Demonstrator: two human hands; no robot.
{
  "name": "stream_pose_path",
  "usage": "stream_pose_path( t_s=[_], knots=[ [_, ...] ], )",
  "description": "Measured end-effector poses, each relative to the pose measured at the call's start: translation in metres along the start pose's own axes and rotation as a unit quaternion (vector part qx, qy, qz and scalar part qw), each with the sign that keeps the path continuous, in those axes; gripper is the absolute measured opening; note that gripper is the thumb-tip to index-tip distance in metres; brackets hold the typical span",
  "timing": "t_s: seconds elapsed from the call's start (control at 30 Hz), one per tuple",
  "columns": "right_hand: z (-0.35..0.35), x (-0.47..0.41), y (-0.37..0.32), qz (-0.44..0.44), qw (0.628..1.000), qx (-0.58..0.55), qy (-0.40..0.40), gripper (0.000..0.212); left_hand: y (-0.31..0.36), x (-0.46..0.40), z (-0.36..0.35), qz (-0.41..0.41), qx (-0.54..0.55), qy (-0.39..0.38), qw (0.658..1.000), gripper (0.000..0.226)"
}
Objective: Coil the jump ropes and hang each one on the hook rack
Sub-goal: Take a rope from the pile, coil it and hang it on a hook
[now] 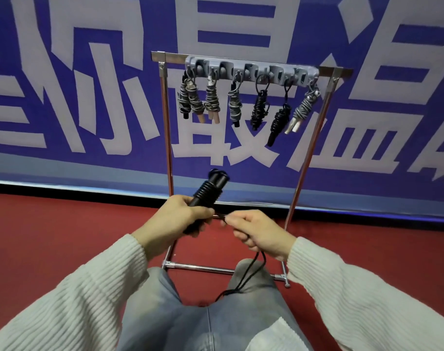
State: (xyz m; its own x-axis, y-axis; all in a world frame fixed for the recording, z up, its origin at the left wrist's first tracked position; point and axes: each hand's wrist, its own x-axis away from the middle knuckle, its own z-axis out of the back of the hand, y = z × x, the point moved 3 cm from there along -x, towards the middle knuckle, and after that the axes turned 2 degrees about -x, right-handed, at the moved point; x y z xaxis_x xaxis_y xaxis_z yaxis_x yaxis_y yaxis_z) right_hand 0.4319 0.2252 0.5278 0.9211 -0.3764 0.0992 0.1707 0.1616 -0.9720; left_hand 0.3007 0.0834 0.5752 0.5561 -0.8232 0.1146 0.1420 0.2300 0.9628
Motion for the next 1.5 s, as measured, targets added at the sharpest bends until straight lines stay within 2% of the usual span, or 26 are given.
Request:
stream_pose_path(
  t_s=[0.03, 0.1, 0.17, 0.2, 0.23, 0.27, 0.3, 0.37, 0.4, 0.47, 0.53, 0.6, 0.63, 0.73, 0.83, 0.87, 0.93, 1.0, 1.1, 1.17, 1.2, 1.27, 1.33, 1.4, 1.47, 1.5],
  knots=[
    [0.0, 0.001, 0.003, 0.003, 0.999, 0.038, 0.01, 0.026, -0.005, -0.007, 0.003, 0.009, -0.029, 0.03, 0.999, 0.011],
    [0.001, 0.002, 0.004, 0.013, 0.994, 0.104, 0.024, 0.026, -0.017, -0.022, 0.009, -0.012, -0.178, 0.091, 0.98, 0.018],
    [0.004, 0.001, 0.0, 0.021, 0.987, 0.154, 0.034, 0.023, -0.033, -0.035, 0.012, -0.038, -0.391, 0.132, 0.91, 0.027],
    [0.006, 0.0, -0.001, 0.025, 0.985, 0.168, 0.042, 0.023, -0.039, -0.038, 0.011, -0.041, -0.451, 0.141, 0.881, 0.028],
    [0.009, -0.001, -0.002, 0.03, 0.982, 0.178, 0.049, 0.023, -0.045, -0.041, 0.01, -0.042, -0.459, 0.138, 0.877, 0.029],
    [0.013, -0.001, -0.003, 0.037, 0.98, 0.186, 0.056, 0.024, -0.049, -0.045, 0.011, -0.037, -0.432, 0.115, 0.894, 0.029],
    [0.018, -0.002, -0.002, 0.043, 0.978, 0.192, 0.07, 0.024, -0.052, -0.048, 0.012, -0.03, -0.364, 0.085, 0.927, 0.027],
    [0.03, -0.002, 0.002, 0.046, 0.974, 0.193, 0.111, 0.025, -0.054, -0.047, 0.013, 0.017, -0.159, 0.0, 0.987, 0.021],
    [0.037, 0.0, 0.003, 0.044, 0.973, 0.186, 0.13, 0.026, -0.054, -0.042, 0.011, 0.046, -0.047, -0.052, 0.996, 0.02],
    [0.046, 0.002, 0.004, 0.037, 0.975, 0.169, 0.142, 0.027, -0.048, -0.031, 0.007, 0.061, 0.135, -0.131, 0.98, 0.017],
    [0.045, 0.003, 0.002, 0.041, 0.976, 0.173, 0.124, 0.029, -0.04, -0.024, 0.007, 0.045, 0.247, -0.148, 0.957, 0.011],
    [0.038, 0.003, 0.003, 0.032, 0.979, 0.178, 0.095, 0.034, -0.033, -0.023, 0.011, 0.046, 0.291, -0.118, 0.948, 0.008],
    [0.035, 0.003, 0.005, 0.023, 0.98, 0.178, 0.091, 0.037, -0.032, -0.024, 0.012, 0.047, 0.277, -0.098, 0.955, 0.008],
    [0.031, 0.001, 0.005, 0.03, 0.968, 0.221, 0.112, 0.038, -0.039, -0.04, 0.021, 0.043, 0.098, 0.014, 0.994, 0.012],
    [0.022, 0.001, -0.007, 0.079, 0.937, 0.328, 0.093, 0.029, -0.055, -0.061, 0.026, 0.039, -0.15, 0.11, 0.982, 0.013],
    [0.017, 0.001, -0.016, 0.104, 0.92, 0.37, 0.077, 0.03, -0.058, -0.065, 0.022, 0.039, -0.246, 0.112, 0.962, 0.013],
    [0.007, 0.0, -0.037, 0.157, 0.866, 0.473, 0.041, 0.031, -0.06, -0.062, 0.005, 0.023, -0.43, 0.101, 0.897, 0.019],
    [0.006, -0.004, -0.06, 0.182, 0.832, 0.523, 0.017, 0.029, -0.054, -0.052, -0.02, -0.024, -0.544, 0.063, 0.837, 0.024],
    [0.018, -0.011, -0.082, 0.185, 0.831, 0.525, -0.013, 0.026, -0.036, -0.031, -0.052, -0.132, -0.61, -0.03, 0.781, 0.024],
    [0.029, -0.015, -0.084, 0.165, 0.857, 0.487, -0.033, 0.022, -0.022, -0.017, -0.056, -0.221, -0.617, -0.051, 0.754, 0.019],
    [0.034, -0.017, -0.08, 0.15, 0.879, 0.451, -0.04, 0.019, -0.016, -0.011, -0.055, -0.27, -0.6, -0.056, 0.752, 0.015],
    [0.045, -0.015, -0.075, 0.132, 0.932, 0.335, -0.037, 0.014, -0.004, 0.001, -0.049, -0.34, -0.519, -0.065, 0.781, 0.008],
    [0.055, -0.013, -0.066, 0.113, 0.968, 0.225, -0.009, 0.012, 0.006, 0.006, -0.041, -0.359, -0.437, -0.059, 0.822, 0.019],
    [0.058, -0.014, -0.053, 0.114, 0.97, 0.215, 0.011, 0.011, 0.011, 0.004, -0.034, -0.331, -0.356, -0.042, 0.873, 0.025],
    [0.047, -0.015, -0.037, 0.102, 0.972, 0.211, 0.009, 0.018, 0.009, 0.0, -0.028, -0.259, -0.259, -0.027, 0.93, 0.019],
    [0.04, -0.016, -0.029, 0.081, 0.984, 0.158, 0.017, 0.023, 0.008, -0.004, -0.025, -0.22, -0.205, -0.011, 0.954, 0.015]
  ],
)
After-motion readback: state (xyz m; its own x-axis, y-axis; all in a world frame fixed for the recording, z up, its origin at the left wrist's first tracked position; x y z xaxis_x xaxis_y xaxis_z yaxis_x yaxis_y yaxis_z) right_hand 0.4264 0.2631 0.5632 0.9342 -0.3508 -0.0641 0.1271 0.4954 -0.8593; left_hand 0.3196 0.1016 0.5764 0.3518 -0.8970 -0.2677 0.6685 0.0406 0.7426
